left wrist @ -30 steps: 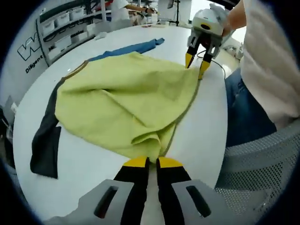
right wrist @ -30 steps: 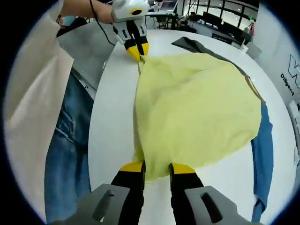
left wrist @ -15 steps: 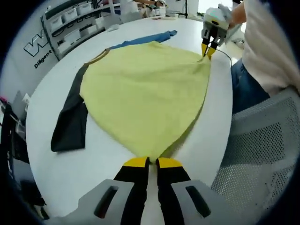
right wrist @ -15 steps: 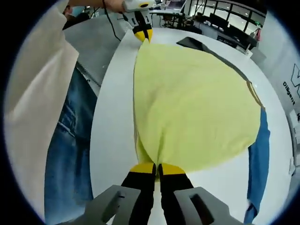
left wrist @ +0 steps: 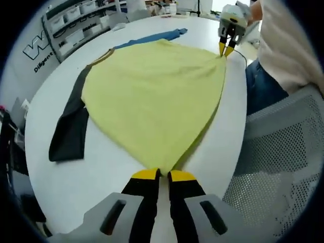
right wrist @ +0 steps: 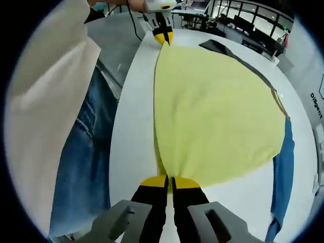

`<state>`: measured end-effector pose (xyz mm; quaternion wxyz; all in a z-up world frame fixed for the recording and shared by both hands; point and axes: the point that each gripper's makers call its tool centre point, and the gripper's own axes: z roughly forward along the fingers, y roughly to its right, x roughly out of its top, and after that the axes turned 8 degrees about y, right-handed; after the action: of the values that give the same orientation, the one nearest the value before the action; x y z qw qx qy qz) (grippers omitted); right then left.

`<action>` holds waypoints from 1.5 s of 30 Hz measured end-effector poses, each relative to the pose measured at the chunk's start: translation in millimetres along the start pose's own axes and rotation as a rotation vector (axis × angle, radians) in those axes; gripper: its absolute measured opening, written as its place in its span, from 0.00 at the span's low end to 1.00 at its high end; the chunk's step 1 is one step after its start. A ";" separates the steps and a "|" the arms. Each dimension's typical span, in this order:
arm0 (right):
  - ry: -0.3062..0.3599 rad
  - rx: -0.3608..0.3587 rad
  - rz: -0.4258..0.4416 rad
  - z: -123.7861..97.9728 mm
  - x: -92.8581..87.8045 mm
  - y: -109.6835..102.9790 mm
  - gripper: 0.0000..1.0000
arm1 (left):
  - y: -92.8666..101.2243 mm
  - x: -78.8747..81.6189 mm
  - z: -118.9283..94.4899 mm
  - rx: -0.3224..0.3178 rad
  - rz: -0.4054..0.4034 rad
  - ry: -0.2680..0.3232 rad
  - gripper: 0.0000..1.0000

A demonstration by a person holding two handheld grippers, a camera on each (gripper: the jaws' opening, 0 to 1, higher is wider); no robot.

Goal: Fold the garment on the visible template until the final outline fits inside the template.

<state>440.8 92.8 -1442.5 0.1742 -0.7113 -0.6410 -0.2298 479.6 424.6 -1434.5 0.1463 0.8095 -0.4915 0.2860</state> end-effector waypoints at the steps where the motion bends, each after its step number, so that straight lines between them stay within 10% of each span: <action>1: -0.003 0.000 0.001 -1.6 -1.5 -2.2 0.00 | 2.0 -0.9 -0.8 -0.005 0.001 0.001 0.07; 9: -0.025 0.007 0.035 -5.5 -20.1 -17.0 0.00 | 14.6 -16.5 -5.8 -0.040 0.008 -0.022 0.00; 21: 0.094 -0.070 0.164 -5.5 11.1 12.5 0.12 | 8.7 -7.1 -0.9 -0.015 -0.004 0.024 0.22; 28: 0.055 -0.040 0.101 8.7 4.0 2.7 0.07 | 10.8 -13.7 3.5 -0.020 0.023 -0.008 0.03; 40: 0.023 0.044 0.149 1.0 -3.9 -16.6 0.00 | 19.7 -18.4 -2.7 -0.049 -0.036 -0.005 0.02; 45: 0.087 -0.054 0.226 -15.1 1.5 23.5 0.00 | 22.5 -20.9 -4.7 -0.056 -0.040 -0.015 0.02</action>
<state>462.7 83.1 -1428.1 0.2075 -0.7727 -0.5423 -0.2565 450.9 431.2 -1444.5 0.1710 0.8167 -0.4843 0.2630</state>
